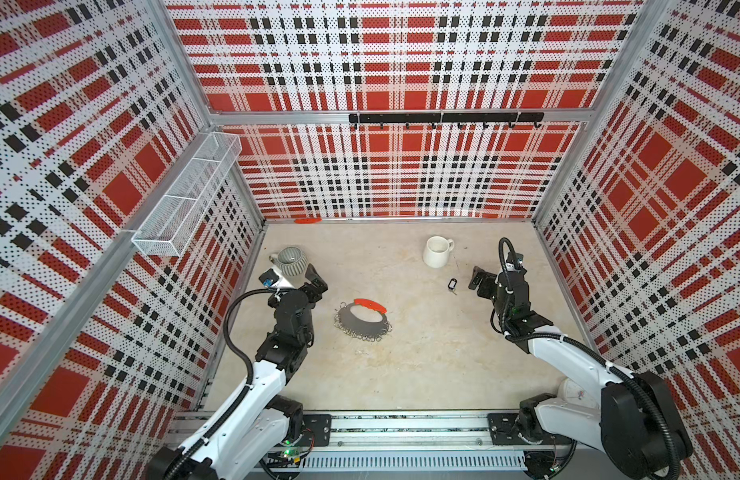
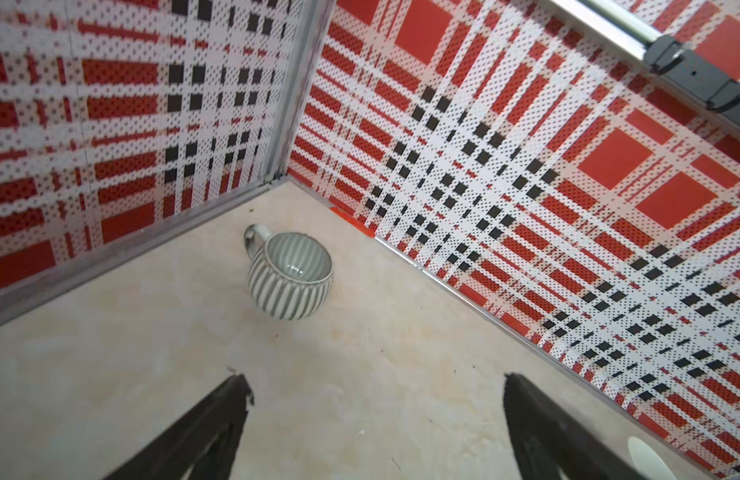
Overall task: Put the keys on the keyring
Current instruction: 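Lower the right gripper onto the keyring disc's ring edge while the left gripper hovers nearby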
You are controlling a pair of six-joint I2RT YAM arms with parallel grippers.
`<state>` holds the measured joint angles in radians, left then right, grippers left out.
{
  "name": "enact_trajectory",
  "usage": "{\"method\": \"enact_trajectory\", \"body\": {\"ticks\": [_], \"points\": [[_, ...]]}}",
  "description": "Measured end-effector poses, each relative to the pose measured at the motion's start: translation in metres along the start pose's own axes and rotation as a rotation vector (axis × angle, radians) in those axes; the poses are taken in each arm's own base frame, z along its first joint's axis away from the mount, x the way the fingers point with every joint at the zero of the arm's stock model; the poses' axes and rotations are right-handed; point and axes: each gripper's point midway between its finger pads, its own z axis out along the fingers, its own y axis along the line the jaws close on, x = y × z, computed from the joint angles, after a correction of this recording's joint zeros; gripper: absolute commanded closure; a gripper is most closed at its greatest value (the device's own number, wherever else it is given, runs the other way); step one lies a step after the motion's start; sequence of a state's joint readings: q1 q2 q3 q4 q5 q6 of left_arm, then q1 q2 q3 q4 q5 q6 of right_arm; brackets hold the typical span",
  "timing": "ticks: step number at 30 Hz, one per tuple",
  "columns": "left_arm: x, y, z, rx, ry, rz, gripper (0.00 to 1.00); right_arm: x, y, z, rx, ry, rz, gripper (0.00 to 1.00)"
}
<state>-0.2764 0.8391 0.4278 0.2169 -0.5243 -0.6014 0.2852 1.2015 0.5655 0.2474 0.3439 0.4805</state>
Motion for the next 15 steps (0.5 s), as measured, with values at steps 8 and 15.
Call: {"method": "enact_trajectory", "body": {"ticks": [8, 15], "points": [[0.049, -0.054, -0.015, 0.2, 0.085, 0.055, 0.02, 0.02, 0.001, 0.003, -0.007, 0.134, 0.089, 0.09], [0.113, -0.069, -0.009, 0.23, 0.181, 0.288, 0.02, 0.101, 0.123, -0.048, -0.41, 0.396, 0.083, 0.35]]}}
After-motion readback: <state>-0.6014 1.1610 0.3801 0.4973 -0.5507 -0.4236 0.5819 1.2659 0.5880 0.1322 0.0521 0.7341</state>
